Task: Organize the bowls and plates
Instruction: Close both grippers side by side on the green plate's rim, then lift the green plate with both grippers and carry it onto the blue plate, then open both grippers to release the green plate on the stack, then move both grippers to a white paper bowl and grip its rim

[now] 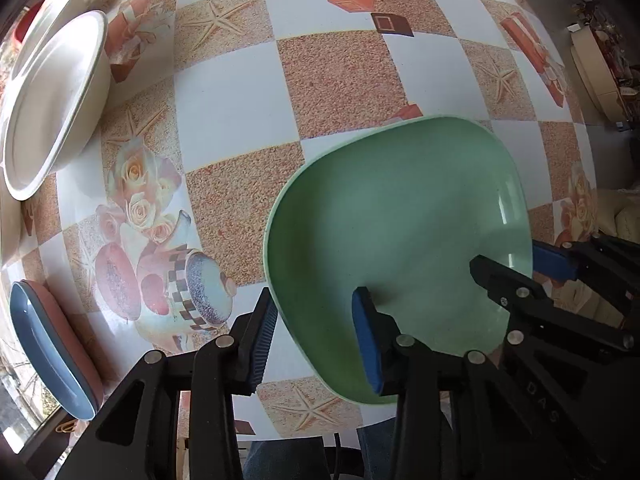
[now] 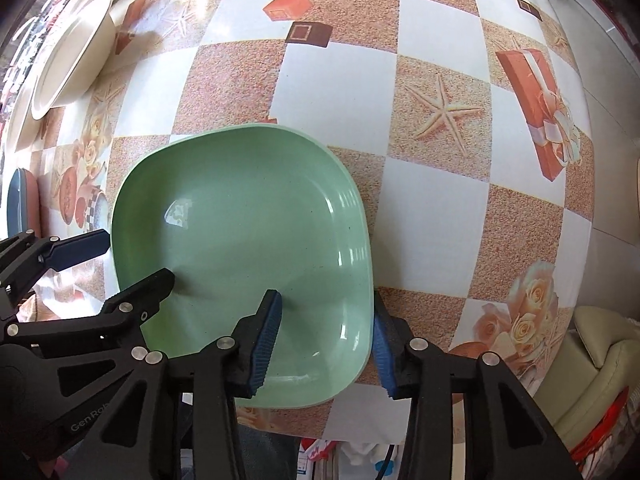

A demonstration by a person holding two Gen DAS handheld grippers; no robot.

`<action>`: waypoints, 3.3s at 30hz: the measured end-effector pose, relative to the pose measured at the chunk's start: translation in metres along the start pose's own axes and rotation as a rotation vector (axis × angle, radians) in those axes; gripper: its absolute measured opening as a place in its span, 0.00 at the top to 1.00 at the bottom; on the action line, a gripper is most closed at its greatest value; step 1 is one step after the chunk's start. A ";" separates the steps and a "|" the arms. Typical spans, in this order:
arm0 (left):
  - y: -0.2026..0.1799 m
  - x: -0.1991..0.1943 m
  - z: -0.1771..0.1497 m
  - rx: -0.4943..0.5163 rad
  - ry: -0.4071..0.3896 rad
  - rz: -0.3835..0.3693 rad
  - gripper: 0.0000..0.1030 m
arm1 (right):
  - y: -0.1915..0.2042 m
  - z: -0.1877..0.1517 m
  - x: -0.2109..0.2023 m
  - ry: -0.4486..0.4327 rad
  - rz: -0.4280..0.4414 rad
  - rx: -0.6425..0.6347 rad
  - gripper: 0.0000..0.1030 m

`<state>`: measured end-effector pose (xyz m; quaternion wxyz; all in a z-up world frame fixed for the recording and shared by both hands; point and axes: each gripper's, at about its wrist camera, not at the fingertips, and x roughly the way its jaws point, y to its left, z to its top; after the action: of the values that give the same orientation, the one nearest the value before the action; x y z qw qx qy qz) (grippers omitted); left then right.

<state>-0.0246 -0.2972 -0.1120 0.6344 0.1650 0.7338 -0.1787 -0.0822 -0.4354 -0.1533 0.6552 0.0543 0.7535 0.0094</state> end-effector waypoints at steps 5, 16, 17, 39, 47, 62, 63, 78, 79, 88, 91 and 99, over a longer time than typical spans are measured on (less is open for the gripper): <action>0.013 -0.002 -0.005 0.011 0.008 -0.001 0.72 | 0.005 -0.020 0.002 0.007 0.025 0.057 0.76; 0.066 -0.010 -0.048 0.035 0.002 0.044 0.72 | 0.050 -0.052 0.014 0.032 0.080 0.126 0.80; 0.071 -0.012 -0.052 0.034 -0.003 0.043 0.72 | 0.056 -0.053 0.013 0.035 0.086 0.130 0.80; 0.232 -0.066 -0.132 -0.126 -0.113 0.043 0.72 | 0.262 -0.037 -0.037 -0.001 0.062 0.009 0.80; 0.299 -0.077 -0.162 -0.226 -0.143 0.043 0.72 | 0.320 -0.025 -0.049 -0.019 0.059 -0.083 0.80; 0.352 -0.095 -0.189 -0.366 -0.171 0.087 0.72 | 0.458 -0.001 -0.057 -0.018 0.079 -0.186 0.80; 0.358 -0.095 -0.192 -0.377 -0.169 0.088 0.72 | 0.468 0.000 -0.052 -0.015 0.084 -0.192 0.80; 0.385 -0.073 -0.193 -0.452 -0.147 0.122 0.44 | 0.514 0.030 -0.009 0.019 0.145 -0.187 0.80; 0.386 -0.073 -0.193 -0.455 -0.144 0.138 0.36 | 0.501 0.034 -0.013 0.020 0.152 -0.187 0.80; 0.392 -0.071 -0.192 -0.500 -0.128 0.167 0.23 | 0.486 0.037 -0.011 0.007 0.111 -0.159 0.36; 0.389 -0.071 -0.192 -0.491 -0.119 0.185 0.23 | 0.487 0.034 -0.003 0.037 0.128 -0.136 0.36; 0.391 -0.077 -0.196 -0.510 -0.123 0.188 0.23 | 0.499 0.030 0.013 0.103 0.184 -0.119 0.36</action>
<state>-0.0010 0.1385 -0.0302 0.7127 0.0562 0.6965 0.0616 -0.0201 0.0601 -0.1276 0.6141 0.0837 0.7760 0.1171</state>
